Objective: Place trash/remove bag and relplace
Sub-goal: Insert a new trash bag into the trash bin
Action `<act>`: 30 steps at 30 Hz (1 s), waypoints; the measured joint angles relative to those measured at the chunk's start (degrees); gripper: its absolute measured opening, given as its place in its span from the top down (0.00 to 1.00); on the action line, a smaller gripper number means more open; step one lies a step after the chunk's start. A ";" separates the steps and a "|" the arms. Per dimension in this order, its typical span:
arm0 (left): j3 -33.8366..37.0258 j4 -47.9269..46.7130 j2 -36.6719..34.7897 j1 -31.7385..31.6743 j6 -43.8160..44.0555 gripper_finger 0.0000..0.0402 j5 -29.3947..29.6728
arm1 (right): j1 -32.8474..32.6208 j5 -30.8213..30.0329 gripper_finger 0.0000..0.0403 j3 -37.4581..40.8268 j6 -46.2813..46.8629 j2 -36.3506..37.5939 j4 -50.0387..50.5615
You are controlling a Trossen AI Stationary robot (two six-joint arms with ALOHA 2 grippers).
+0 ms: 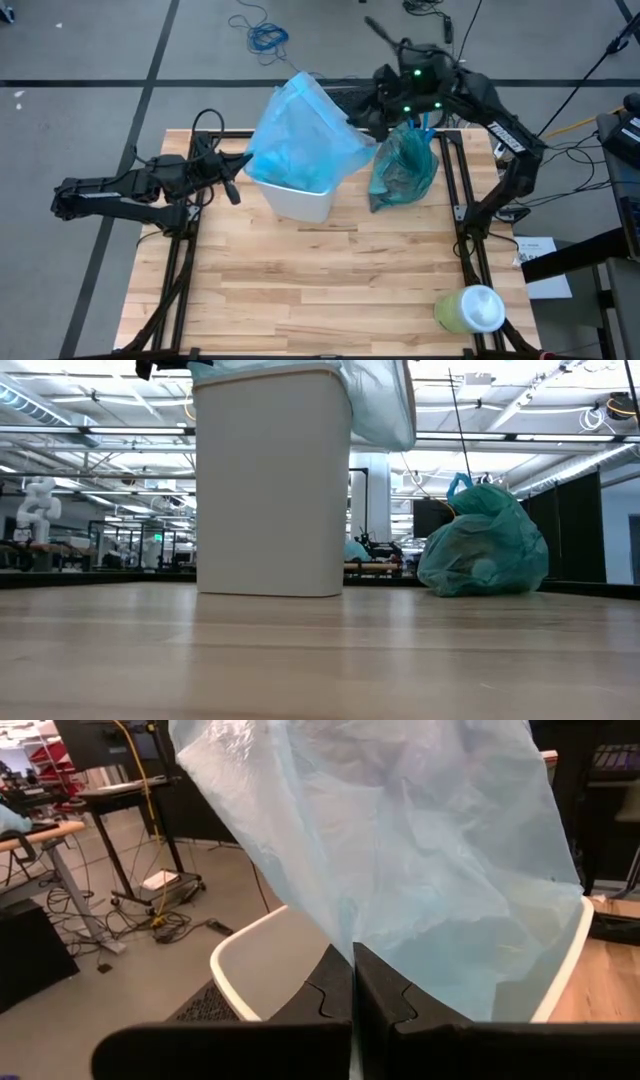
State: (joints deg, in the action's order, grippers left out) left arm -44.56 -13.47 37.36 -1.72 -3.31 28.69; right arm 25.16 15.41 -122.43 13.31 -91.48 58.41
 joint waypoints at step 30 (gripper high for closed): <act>-0.11 5.00 -2.16 -0.02 -7.81 0.69 -0.64 | -10.38 2.53 1.00 0.04 -21.46 -5.30 -14.38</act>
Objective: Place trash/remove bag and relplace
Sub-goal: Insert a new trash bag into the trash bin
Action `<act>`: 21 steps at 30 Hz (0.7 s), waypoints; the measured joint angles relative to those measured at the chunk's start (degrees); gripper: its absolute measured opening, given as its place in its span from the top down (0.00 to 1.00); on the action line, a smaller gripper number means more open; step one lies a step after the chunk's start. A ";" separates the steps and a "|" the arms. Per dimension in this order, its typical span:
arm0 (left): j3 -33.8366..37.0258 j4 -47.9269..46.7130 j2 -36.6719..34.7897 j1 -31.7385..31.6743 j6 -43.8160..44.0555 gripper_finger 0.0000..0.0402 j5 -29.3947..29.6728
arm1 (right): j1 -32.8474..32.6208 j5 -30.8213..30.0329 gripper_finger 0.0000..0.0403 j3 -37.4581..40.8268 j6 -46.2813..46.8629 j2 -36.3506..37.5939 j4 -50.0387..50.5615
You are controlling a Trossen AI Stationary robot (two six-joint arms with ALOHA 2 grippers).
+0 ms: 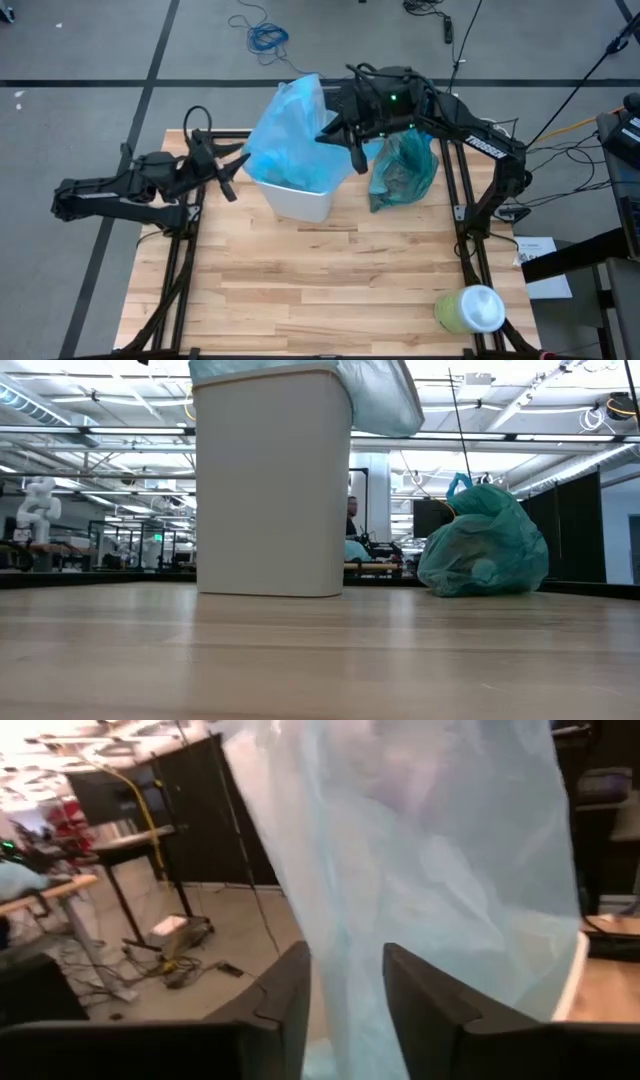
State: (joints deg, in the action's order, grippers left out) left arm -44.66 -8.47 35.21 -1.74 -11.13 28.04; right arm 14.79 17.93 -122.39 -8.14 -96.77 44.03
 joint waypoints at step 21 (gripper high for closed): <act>-10.67 -0.07 3.07 0.00 -0.51 0.58 -8.52 | -2.60 9.47 1.00 -0.02 -12.90 -7.74 -3.96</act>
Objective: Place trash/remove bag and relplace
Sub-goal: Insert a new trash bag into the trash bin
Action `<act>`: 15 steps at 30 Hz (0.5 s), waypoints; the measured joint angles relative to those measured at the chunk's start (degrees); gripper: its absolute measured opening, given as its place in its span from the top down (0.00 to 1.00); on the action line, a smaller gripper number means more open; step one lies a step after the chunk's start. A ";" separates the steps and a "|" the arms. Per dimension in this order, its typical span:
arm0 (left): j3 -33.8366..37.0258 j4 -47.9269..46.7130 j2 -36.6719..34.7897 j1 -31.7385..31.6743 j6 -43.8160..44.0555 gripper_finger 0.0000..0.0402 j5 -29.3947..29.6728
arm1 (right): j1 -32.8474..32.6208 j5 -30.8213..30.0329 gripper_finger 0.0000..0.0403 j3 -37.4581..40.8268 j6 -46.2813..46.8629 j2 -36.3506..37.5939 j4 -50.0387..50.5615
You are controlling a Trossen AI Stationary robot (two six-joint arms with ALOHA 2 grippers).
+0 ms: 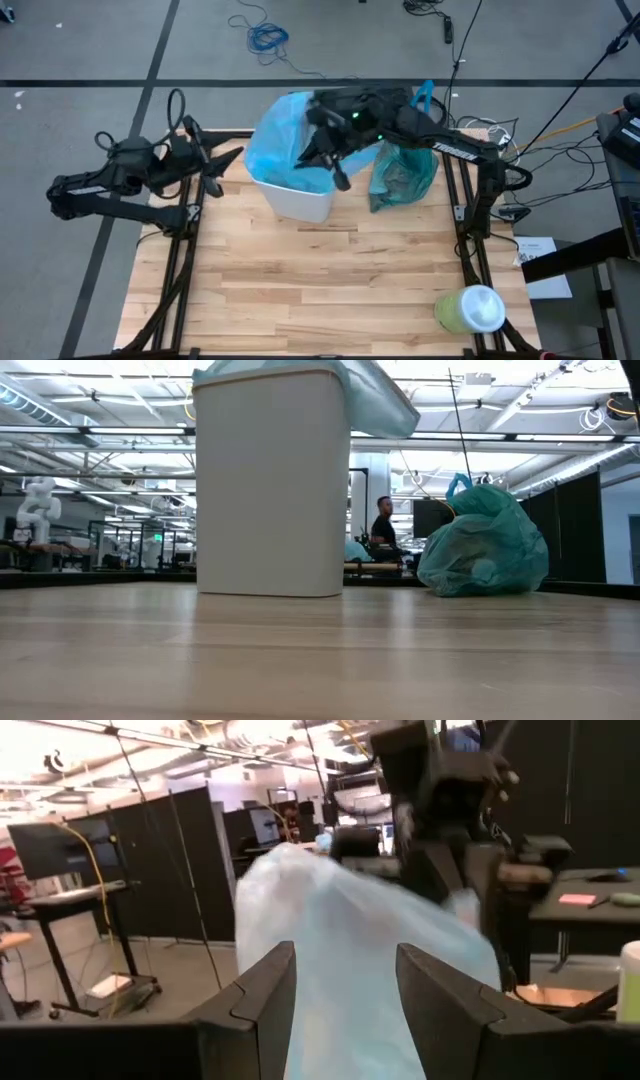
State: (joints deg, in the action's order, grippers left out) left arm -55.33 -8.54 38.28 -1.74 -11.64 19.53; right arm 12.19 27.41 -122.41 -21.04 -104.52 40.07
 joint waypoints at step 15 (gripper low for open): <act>-19.11 -13.94 15.38 -2.90 -8.80 0.58 0.60 | -4.30 -3.44 1.00 0.00 -5.59 -1.98 -0.24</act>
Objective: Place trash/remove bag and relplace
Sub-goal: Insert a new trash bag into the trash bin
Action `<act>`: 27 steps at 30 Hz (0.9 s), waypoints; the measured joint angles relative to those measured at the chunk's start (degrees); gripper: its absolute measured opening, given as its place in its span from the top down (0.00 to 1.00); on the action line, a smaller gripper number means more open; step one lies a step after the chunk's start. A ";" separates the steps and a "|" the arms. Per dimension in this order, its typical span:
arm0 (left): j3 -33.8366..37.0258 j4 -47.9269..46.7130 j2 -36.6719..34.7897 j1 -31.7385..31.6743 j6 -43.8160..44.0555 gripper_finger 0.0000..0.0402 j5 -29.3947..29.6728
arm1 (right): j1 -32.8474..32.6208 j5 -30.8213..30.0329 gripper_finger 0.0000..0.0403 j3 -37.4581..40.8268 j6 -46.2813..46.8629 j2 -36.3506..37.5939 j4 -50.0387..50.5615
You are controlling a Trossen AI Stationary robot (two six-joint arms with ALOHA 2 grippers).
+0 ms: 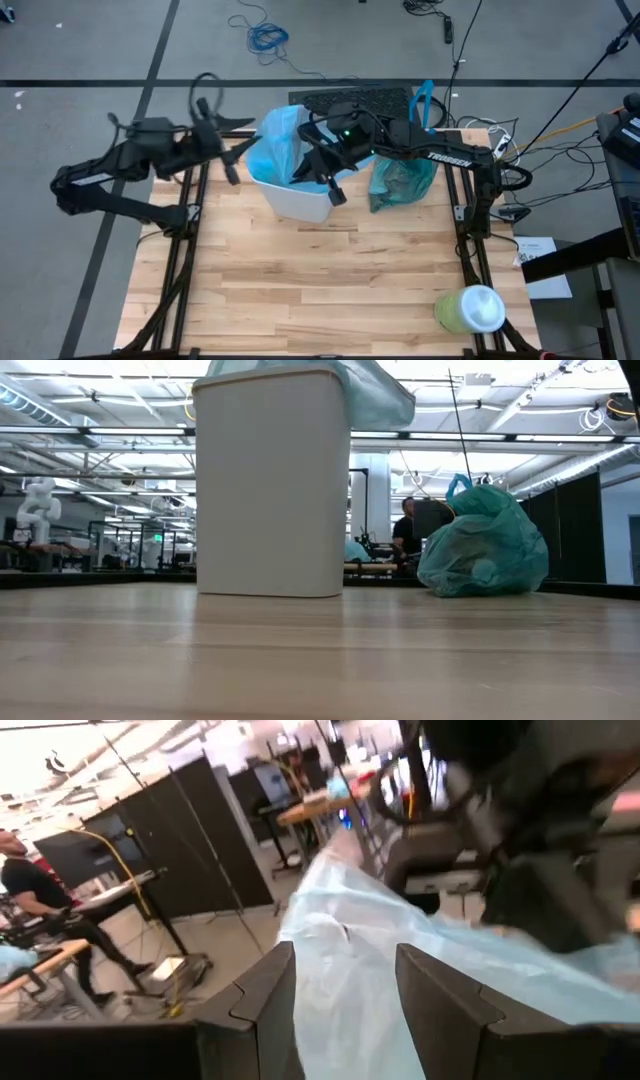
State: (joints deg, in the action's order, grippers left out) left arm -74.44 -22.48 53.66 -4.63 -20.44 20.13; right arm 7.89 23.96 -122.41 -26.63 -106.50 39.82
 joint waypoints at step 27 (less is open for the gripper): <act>-8.94 -13.34 14.09 0.04 -5.93 0.90 1.91 | -0.14 -0.15 1.00 0.00 -0.02 0.07 1.93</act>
State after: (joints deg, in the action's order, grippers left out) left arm -83.37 -35.82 67.75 -4.60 -26.36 22.04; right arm 7.75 23.81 -122.41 -26.65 -106.43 41.75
